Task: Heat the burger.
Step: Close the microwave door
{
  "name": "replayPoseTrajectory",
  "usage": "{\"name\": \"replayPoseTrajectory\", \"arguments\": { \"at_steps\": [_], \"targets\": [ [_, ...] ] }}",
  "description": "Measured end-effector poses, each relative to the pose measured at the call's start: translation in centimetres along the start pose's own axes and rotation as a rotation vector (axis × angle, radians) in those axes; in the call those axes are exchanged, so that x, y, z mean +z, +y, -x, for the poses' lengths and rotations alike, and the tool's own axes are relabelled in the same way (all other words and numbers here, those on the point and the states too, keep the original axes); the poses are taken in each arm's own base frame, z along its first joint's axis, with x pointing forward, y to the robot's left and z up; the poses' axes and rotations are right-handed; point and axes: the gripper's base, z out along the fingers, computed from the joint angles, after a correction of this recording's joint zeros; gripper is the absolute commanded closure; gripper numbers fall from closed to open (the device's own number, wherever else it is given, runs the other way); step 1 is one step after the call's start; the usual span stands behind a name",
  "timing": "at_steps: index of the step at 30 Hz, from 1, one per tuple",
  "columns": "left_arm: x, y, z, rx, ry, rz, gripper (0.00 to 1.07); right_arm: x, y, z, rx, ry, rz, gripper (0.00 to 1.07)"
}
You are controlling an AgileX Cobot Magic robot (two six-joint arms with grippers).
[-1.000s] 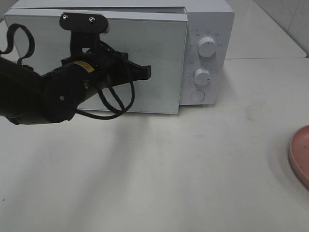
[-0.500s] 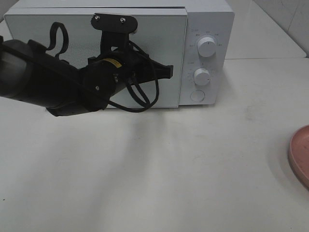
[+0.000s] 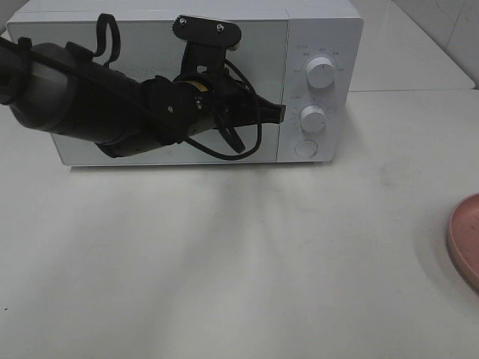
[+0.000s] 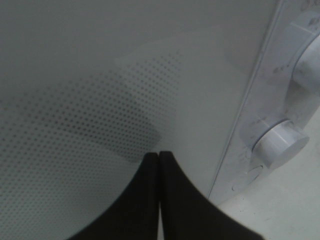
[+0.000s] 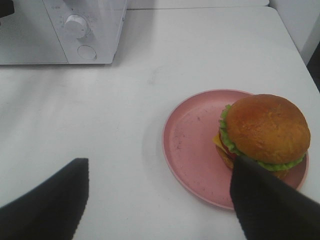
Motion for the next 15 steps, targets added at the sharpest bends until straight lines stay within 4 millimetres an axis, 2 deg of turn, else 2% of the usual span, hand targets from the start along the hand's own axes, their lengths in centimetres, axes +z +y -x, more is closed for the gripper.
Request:
{"name": "replayPoseTrajectory", "arguments": {
  "at_steps": [6, 10, 11, 12, 13, 14, 15],
  "targets": [
    [-1.0, 0.3, 0.7, -0.006, 0.014, -0.007, 1.07, 0.0, 0.0, 0.0, 0.000, 0.000, 0.000, 0.32],
    [-1.7, 0.2, -0.1, -0.012, 0.087, -0.037, 1.04, 0.0, 0.0, 0.0, 0.000, 0.000, 0.000, 0.32],
    [-1.9, 0.1, -0.4, -0.012, 0.118, -0.053, 1.01, 0.0, 0.0, 0.0, 0.000, 0.000, 0.000, 0.32],
    [-2.3, -0.2, -0.6, -0.019, 0.173, -0.088, 0.85, 0.0, 0.0, 0.0, 0.000, 0.000, 0.000, 0.32],
    [-2.6, -0.4, -0.7, -0.024, 0.204, -0.109, 0.75, 0.0, 0.0, 0.0, 0.000, 0.000, 0.000, 0.32],
    [-2.6, -0.4, -0.7, -0.024, 0.204, -0.109, 0.75, 0.0, 0.0, 0.0, 0.000, 0.000, 0.000, 0.32],
    [-3.1, -0.7, -0.7, -0.036, 0.262, -0.152, 0.40, 0.0, 0.0, 0.0, 0.000, 0.000, 0.000, 0.32]
  ]
}}
